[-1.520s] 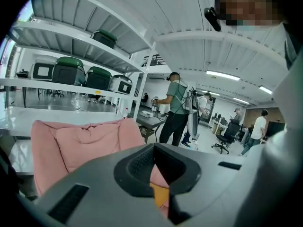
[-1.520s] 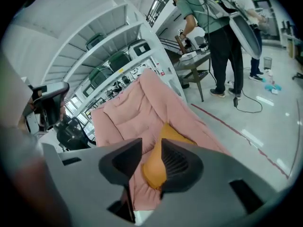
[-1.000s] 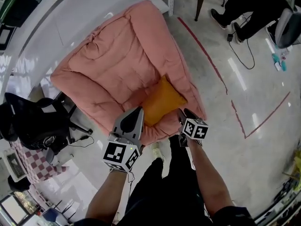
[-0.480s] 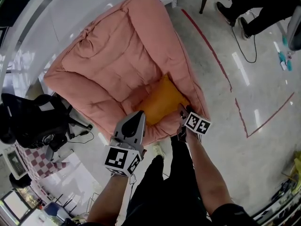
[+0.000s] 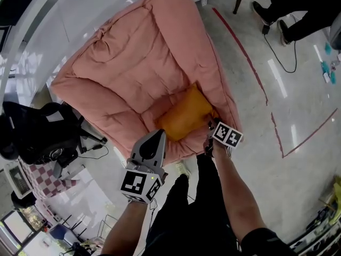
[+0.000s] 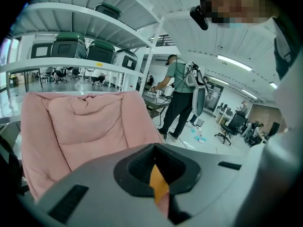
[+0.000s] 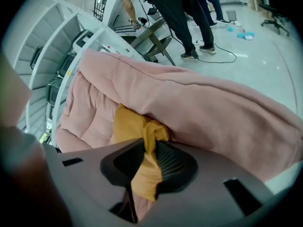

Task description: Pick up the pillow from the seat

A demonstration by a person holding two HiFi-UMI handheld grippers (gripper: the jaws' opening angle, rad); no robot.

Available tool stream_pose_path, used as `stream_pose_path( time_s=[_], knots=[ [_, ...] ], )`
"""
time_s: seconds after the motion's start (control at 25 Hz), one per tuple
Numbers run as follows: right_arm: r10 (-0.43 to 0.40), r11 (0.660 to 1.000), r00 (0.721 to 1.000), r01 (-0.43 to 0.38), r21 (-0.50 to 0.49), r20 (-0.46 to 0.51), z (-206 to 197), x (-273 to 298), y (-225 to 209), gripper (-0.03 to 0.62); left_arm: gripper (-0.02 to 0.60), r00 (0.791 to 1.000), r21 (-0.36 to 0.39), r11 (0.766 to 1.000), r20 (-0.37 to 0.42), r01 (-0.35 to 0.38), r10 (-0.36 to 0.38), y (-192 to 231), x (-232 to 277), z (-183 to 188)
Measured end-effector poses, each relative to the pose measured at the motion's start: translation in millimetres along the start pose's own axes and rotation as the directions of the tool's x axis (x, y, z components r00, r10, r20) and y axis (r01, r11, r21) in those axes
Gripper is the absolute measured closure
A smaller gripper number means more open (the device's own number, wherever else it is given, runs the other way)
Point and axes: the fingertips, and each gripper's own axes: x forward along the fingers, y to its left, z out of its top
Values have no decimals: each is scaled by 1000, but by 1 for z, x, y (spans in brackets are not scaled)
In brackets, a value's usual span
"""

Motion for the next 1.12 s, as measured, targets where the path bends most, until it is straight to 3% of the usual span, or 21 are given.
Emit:
stream_pose_path(
  time_s=[0.28, 0.56, 0.88, 1.12],
  knots=[
    [51, 993, 999, -51, -111, 3, -4, -16, 28, 553, 577, 1000, -5, 1000, 17, -12, 12, 2, -16, -1],
    [96, 960, 995, -91, -263, 5, -8, -38, 71, 559, 577, 998, -21, 999, 40, -47, 48, 12, -44, -3],
    [164, 895, 986, -140, -424, 19, -10, -76, 136, 568, 575, 993, -30, 998, 102, -56, 59, 15, -82, 6],
    [201, 833, 977, -130, -538, 76, 6, -123, 185, 568, 577, 985, -41, 998, 162, -57, 62, 21, -114, 26]
  ],
)
